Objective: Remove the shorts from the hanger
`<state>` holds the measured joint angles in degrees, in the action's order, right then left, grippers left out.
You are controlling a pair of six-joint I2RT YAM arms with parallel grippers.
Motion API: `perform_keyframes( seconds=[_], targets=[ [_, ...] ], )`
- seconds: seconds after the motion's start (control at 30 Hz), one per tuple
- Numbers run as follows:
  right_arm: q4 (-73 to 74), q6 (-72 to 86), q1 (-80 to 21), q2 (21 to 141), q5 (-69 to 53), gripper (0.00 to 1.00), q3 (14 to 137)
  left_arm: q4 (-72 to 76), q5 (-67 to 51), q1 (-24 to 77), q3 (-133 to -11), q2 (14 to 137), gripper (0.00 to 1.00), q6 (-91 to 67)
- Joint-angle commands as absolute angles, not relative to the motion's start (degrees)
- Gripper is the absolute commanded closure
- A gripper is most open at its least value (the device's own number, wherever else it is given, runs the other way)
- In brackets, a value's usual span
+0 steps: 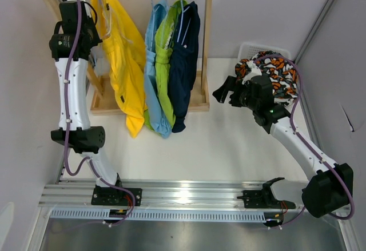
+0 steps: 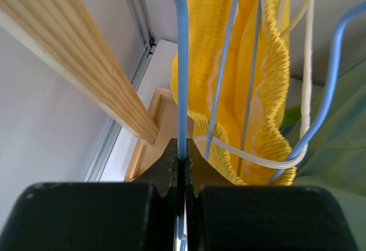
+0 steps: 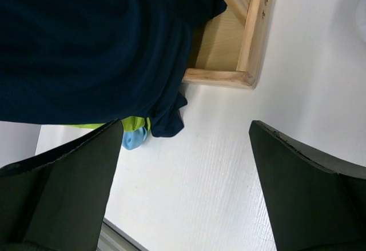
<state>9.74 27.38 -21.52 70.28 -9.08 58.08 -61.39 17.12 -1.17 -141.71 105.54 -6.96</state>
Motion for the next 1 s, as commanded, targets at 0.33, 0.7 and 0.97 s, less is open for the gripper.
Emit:
perform_keyframes(
  seconds=[0.33,0.7,0.97],
  targets=[
    [6.9,28.1,-23.0,70.2,-8.5,0.01,57.5,-55.8,14.8,-1.4,-147.8,109.2,1.0,-9.1],
    [6.4,27.5,-23.2,70.0,-8.6,0.01,55.7,-54.2,19.7,1.4,-147.9,109.8,0.6,-8.5],
    [5.0,27.6,-23.3,69.7,-9.1,0.01,53.5,-51.7,21.1,4.0,-137.3,98.5,0.2,-6.9]
  ],
)
